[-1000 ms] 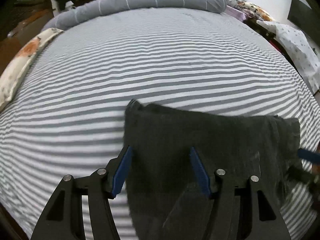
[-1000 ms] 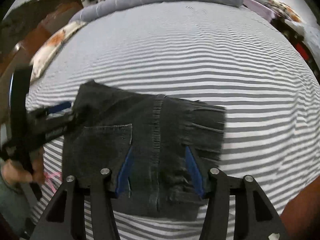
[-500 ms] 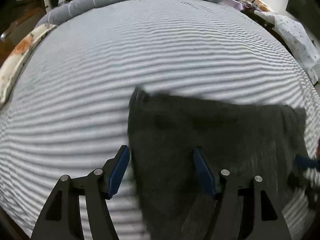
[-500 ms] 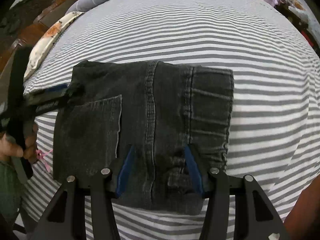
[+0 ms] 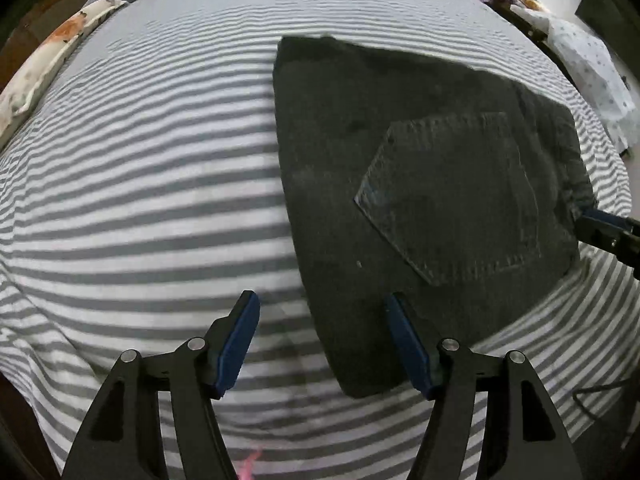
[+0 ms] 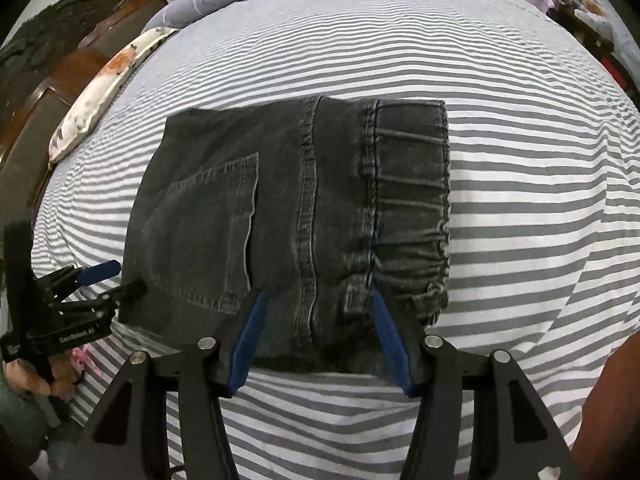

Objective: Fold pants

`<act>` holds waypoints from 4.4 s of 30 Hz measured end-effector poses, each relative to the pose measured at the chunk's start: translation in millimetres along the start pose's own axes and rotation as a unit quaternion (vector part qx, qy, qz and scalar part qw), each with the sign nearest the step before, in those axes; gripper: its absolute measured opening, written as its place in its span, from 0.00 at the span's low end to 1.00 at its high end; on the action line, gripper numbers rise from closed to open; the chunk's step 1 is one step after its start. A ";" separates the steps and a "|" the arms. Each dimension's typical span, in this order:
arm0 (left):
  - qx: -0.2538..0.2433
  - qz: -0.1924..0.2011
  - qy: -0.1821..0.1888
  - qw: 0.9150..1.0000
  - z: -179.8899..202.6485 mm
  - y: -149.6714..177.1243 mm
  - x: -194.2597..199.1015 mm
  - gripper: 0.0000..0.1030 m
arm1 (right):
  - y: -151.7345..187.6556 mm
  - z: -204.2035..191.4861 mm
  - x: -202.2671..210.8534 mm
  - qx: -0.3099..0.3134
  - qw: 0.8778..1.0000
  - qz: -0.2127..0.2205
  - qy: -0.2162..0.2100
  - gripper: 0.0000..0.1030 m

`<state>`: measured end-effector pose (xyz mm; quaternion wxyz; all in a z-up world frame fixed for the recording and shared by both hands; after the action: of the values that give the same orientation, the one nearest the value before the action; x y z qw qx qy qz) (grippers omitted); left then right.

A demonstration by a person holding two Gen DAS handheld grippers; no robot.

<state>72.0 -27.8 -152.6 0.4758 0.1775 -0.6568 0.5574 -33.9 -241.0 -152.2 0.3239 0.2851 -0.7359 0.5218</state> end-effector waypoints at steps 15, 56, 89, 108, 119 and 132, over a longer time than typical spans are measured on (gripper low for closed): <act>0.108 0.029 0.090 0.990 -36.2 -27.7 8.4 0.67 | -22.4 70.0 12.6 -0.102 0.983 -0.011 -0.151 0.62; 0.161 0.012 0.202 0.966 -41.2 -47.2 -28.2 0.59 | -49.0 109.9 -99.0 -0.198 0.929 -0.078 -0.302 0.41; 0.126 0.098 0.072 0.985 -116.3 -138.1 -0.9 0.13 | -178.1 -30.3 -120.2 -0.108 0.971 -0.033 -0.212 0.21; 0.081 0.069 -0.011 0.994 -101.7 -55.7 -8.0 0.60 | -117.8 -40.1 -120.3 0.020 0.998 -0.019 -0.051 0.67; 0.080 0.098 -0.098 0.987 -80.0 -54.0 34.3 0.67 | -114.9 -64.4 -75.3 0.039 0.999 0.031 0.015 0.73; 0.071 0.139 -0.153 0.976 -53.3 -37.8 123.5 0.86 | -86.3 -127.7 21.0 0.098 0.989 0.098 0.053 0.94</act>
<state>63.9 45.1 -33.6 0.2734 0.2006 -0.6991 0.6295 41.2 -146.4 -54.2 0.2804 0.2135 -0.6874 0.6350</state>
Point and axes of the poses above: each gripper's, at about its wrist camera, not at the fingertips, and x roughly against the way its jaws point, z to its right, y to its underside, the point moved 1 cm from there along -x, roughly the way its jaws point, and after that the axes turned 15 degrees about z, right-handed, at the moved point
